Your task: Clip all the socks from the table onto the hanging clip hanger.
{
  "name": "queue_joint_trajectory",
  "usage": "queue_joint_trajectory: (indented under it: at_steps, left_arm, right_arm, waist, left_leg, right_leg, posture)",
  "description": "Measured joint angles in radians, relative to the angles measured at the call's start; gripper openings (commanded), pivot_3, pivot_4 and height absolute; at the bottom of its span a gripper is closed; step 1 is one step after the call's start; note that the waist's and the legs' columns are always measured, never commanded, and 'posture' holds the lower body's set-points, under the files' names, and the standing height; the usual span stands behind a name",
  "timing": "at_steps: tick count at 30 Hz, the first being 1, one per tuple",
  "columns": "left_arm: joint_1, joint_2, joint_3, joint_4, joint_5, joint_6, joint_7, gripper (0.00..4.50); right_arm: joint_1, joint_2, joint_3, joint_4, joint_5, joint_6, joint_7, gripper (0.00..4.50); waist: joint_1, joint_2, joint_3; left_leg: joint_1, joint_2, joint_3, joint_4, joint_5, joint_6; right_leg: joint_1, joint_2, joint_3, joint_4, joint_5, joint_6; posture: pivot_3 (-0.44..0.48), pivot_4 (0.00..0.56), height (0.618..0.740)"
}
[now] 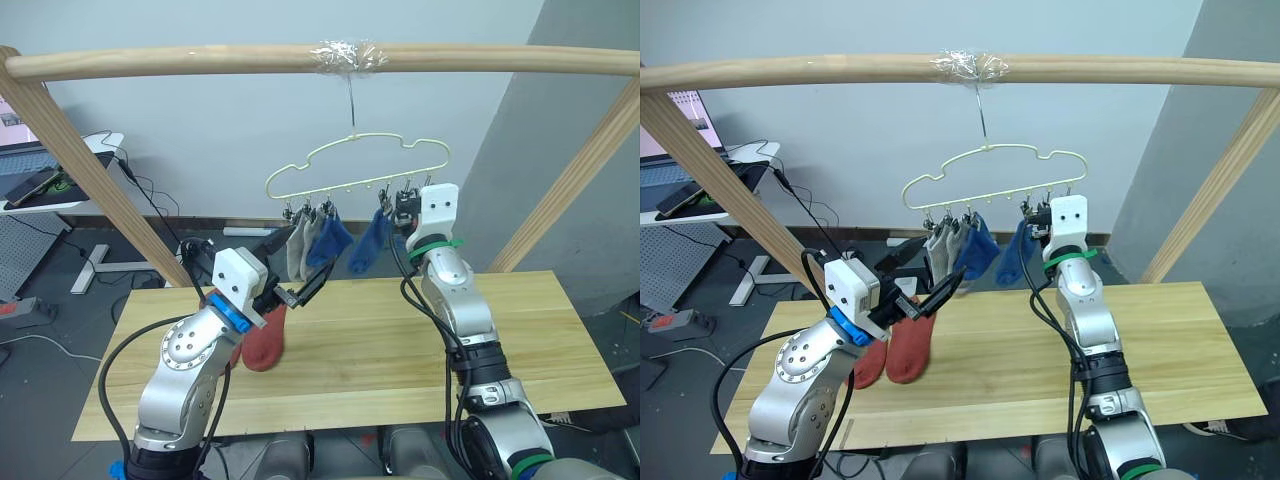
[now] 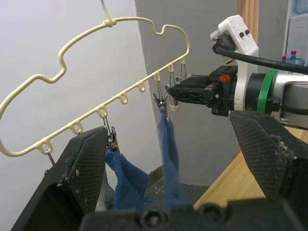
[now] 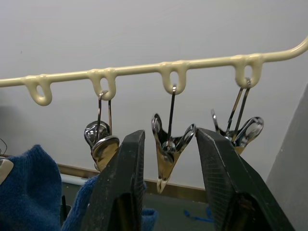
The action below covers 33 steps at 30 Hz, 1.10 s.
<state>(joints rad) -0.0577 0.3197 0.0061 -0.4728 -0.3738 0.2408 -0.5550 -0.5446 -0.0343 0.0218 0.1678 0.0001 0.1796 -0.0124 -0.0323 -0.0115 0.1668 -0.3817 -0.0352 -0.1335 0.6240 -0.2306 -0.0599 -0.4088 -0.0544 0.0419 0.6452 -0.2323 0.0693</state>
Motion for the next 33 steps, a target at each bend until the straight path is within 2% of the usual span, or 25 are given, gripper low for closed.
queue_joint_trajectory:
  at_steps: [33]
  left_arm:
    - [-0.014,0.008,-0.026,-0.003,0.003,0.013,0.018,4.5]
  right_arm:
    - [-0.064,0.02,-0.011,0.084,0.004,-0.063,-0.013,1.71]
  waist:
    - [0.0,0.0,0.0]
  left_leg:
    - [0.0,0.0,0.0,0.0,0.0,0.0]
  right_leg:
    - [0.0,0.0,0.0,0.001,0.003,-0.005]
  posture:
    - [0.063,0.108,0.74]
